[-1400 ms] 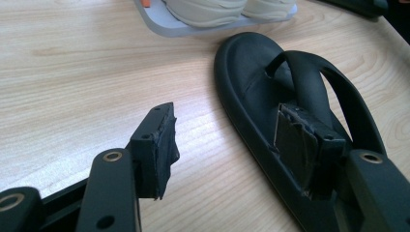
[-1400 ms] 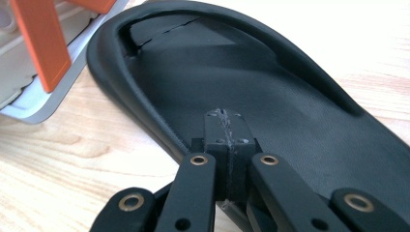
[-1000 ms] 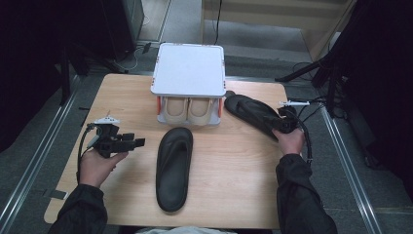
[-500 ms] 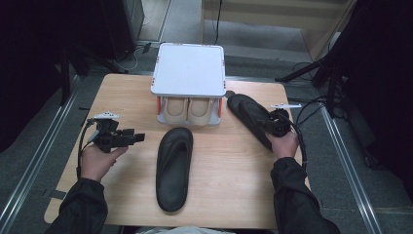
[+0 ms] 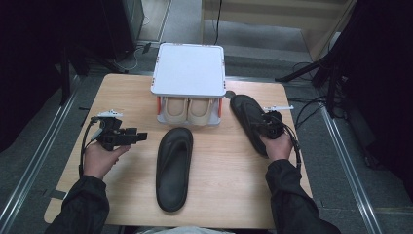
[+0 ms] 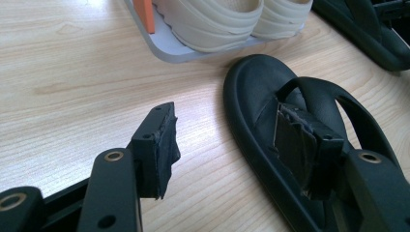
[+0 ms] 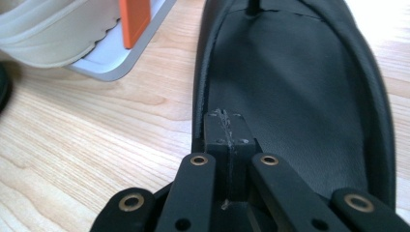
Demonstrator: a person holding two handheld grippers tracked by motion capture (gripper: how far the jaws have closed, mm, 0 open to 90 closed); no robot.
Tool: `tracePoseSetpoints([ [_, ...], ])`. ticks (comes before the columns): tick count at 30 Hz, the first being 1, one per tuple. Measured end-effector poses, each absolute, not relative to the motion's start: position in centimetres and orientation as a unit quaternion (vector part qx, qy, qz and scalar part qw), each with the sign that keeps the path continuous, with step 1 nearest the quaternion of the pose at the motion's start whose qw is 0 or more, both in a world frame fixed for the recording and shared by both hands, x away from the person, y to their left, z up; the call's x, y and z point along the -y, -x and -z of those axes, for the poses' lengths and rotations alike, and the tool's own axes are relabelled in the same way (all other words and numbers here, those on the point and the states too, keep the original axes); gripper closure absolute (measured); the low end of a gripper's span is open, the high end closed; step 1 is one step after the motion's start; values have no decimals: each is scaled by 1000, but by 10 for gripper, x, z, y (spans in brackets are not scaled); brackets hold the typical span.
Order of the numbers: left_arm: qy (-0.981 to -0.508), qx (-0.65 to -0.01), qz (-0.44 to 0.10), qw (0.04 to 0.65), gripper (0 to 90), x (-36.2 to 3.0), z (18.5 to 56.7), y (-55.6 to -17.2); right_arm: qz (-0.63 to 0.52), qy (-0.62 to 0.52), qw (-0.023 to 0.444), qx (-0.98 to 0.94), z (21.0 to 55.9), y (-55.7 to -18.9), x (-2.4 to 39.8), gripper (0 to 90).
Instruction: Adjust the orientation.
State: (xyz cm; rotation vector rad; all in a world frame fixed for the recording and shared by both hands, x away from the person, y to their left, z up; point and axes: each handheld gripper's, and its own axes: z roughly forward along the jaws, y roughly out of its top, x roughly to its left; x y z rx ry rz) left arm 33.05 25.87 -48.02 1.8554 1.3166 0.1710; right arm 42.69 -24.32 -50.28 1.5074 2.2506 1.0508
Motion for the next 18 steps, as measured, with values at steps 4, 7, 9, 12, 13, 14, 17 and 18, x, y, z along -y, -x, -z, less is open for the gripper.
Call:
tracePoseSetpoints([
  [4, -740, -524, -68, 417, 412, -259, 480, -330, -357, -511, 115, -773, 504, -427, 235, 900],
  [7, -740, -523, -67, 416, 413, -259, 480, -330, -355, -502, 115, -780, 503, -426, 229, 900],
  [9, -742, -522, -65, 416, 414, -259, 480, -330, -355, -498, 115, -783, 503, -425, 225, 900],
  [12, -743, -522, -66, 414, 414, -258, 480, -330, -359, -495, 111, -784, 504, -425, 220, 900],
  [13, -742, -522, -67, 415, 413, -258, 480, -330, -360, -495, 109, -783, 504, -425, 219, 900],
  [14, -742, -522, -67, 415, 414, -258, 480, -330, -361, -494, 107, -783, 504, -426, 218, 900],
  [17, -742, -523, -65, 415, 413, -258, 480, -330, -361, -494, 107, -784, 505, -427, 217, 900],
  [18, -742, -522, -65, 415, 414, -258, 480, -330, -362, -494, 107, -783, 505, -428, 218, 900],
])
